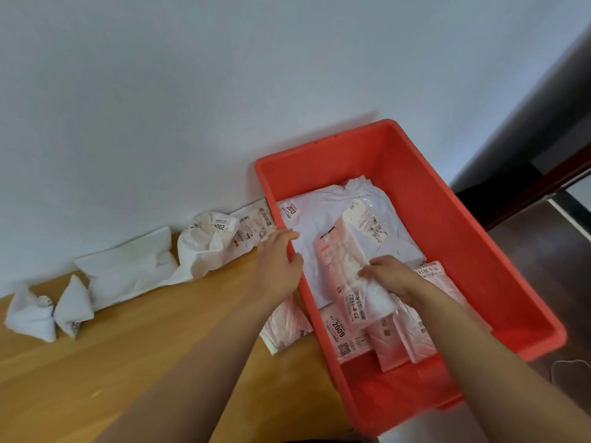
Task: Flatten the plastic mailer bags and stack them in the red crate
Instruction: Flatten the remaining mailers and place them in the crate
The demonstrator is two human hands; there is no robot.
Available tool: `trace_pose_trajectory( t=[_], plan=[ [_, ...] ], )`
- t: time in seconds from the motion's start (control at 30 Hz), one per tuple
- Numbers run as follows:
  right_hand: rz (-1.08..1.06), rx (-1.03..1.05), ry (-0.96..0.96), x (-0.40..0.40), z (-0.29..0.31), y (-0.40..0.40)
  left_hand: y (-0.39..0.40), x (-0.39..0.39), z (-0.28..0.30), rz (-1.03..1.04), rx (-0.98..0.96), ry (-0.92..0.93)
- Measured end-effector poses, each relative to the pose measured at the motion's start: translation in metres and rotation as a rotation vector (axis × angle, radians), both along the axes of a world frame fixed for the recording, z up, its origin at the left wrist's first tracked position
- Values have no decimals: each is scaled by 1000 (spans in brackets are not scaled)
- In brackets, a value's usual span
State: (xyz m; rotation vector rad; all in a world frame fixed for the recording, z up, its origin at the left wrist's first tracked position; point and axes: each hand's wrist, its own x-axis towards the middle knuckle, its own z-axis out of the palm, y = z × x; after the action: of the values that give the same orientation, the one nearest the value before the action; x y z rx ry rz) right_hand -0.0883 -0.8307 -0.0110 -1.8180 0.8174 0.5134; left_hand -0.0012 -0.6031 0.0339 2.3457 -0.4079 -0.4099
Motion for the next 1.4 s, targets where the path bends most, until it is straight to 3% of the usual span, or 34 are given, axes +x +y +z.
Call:
trace_pose_trajectory(
  t=[0.13,0.3,0.47,0.6,0.7,0.77,0.93,1.27,1.4],
  plan=[
    [375,-103,123,-5,-13,-1,0,-3,-1,11,3,-47],
    [634,-86,280,-10,-29,9,-1,-6,0,16,0,-48],
    [880,-370,413,-1,-27,22,2,-8,-2,6,-1,-57],
    [724,-781,95,13,-17,34,4,-9,-4,-26,-57,-16],
    [707,-788,-155,22,-31,39,5,-9,-6,-39,-75,-14],
    [802,-728,-156,25,-41,43,5,-9,-6,-38,-91,-8],
    [982,-800,-109,26,-59,51,8,-9,-7,-47,-80,-15],
    [976,-787,-97,12,-60,53,10,-8,-13,-61,-110,-12],
    [823,-716,-156,24,-49,53,16,-8,-17,-24,-218,29]
  ],
)
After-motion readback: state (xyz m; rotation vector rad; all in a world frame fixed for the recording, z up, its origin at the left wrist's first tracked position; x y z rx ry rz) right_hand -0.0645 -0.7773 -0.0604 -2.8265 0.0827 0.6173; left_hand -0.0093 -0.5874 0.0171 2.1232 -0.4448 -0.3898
